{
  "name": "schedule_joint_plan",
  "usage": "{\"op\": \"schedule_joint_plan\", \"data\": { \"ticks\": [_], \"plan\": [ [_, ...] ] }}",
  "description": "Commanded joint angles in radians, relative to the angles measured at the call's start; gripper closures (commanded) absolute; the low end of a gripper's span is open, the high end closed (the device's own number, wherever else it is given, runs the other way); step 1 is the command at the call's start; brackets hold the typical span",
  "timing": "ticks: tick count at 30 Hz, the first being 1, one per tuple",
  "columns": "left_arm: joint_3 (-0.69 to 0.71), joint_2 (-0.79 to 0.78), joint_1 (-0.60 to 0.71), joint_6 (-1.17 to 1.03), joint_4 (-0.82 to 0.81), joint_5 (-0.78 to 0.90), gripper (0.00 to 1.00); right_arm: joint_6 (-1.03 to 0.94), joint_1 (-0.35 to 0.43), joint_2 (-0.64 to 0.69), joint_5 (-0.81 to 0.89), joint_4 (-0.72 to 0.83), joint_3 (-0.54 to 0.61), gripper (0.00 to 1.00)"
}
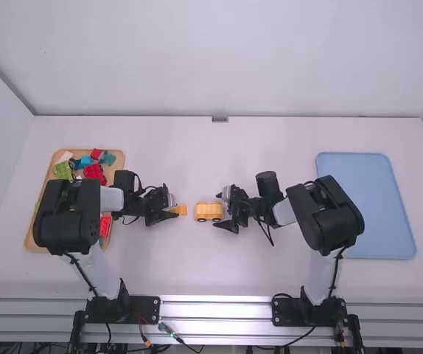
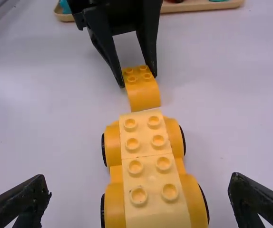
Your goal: Assemble lego blocks to make yellow taxi
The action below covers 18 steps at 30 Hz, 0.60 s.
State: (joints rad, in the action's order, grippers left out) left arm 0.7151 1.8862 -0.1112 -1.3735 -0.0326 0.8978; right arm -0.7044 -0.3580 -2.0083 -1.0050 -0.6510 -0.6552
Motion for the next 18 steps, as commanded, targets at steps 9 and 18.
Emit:
{"op": "schedule_joint_plan", "data": {
  "ticks": [9, 18],
  "plan": [
    [0.011, 0.008, 0.000, -0.003, -0.005, 0.027, 0.69, 0.010, -0.045, -0.014, 0.139, 0.001, -0.018, 0.01],
    [0.011, 0.008, 0.001, -0.003, -0.004, 0.029, 0.75, -0.007, -0.044, -0.018, 0.089, -0.028, -0.019, 0.01]
  ]
}}
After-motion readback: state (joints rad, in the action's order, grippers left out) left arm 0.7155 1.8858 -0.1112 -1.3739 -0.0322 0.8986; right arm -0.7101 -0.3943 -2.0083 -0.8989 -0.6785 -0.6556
